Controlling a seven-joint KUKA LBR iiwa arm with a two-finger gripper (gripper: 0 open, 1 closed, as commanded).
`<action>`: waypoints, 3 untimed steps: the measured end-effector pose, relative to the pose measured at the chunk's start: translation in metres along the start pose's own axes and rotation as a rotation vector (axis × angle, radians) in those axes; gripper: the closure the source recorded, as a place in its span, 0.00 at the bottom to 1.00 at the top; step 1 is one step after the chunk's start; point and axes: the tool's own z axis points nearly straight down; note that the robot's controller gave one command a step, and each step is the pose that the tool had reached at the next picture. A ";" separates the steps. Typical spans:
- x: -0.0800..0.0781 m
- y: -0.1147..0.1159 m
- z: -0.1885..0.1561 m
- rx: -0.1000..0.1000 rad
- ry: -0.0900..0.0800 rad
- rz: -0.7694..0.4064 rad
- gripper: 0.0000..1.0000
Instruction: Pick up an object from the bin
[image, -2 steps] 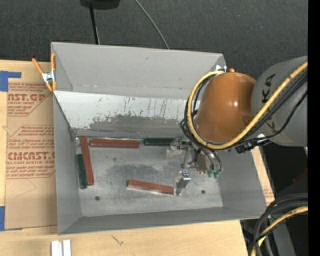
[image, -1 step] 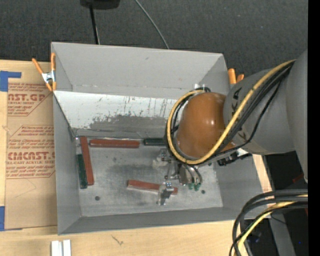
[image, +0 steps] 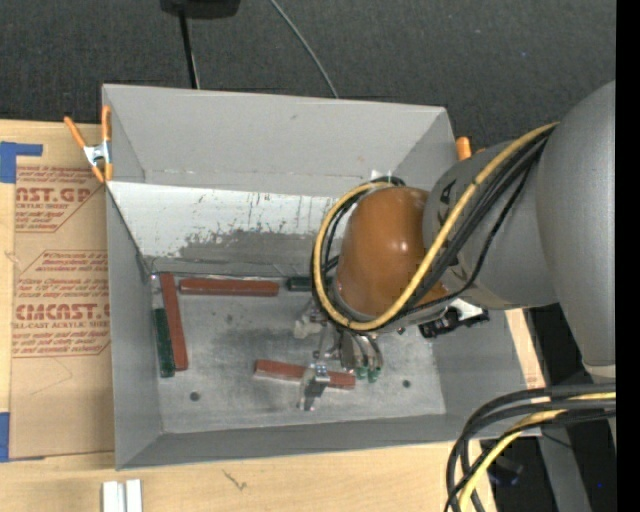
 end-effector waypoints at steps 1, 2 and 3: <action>0.020 0.028 0.005 -0.001 -0.001 -0.006 0.00; 0.011 0.022 0.059 -0.003 -0.010 0.057 0.00; 0.005 -0.040 0.054 -0.006 -0.015 0.064 1.00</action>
Offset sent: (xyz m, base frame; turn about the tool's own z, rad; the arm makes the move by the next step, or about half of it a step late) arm -0.0105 0.0217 -0.0594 0.0583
